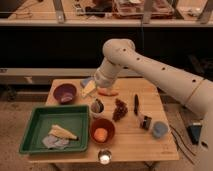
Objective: Place towel in plastic cup
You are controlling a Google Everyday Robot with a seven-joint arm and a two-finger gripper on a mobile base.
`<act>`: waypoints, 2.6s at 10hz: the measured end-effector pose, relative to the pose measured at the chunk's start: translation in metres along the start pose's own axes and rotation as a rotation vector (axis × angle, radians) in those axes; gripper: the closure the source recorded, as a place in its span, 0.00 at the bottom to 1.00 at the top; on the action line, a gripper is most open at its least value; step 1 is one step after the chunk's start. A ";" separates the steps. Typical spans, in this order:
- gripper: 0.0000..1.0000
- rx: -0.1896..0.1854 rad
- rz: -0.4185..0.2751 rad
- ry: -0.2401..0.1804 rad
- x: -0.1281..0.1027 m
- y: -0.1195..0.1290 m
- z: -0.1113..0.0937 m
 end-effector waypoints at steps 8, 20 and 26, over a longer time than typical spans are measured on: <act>0.20 -0.007 -0.325 0.036 -0.058 -0.099 -0.012; 0.20 -0.049 -0.682 -0.059 -0.052 -0.305 0.065; 0.20 -0.092 -0.694 -0.252 -0.055 -0.297 0.145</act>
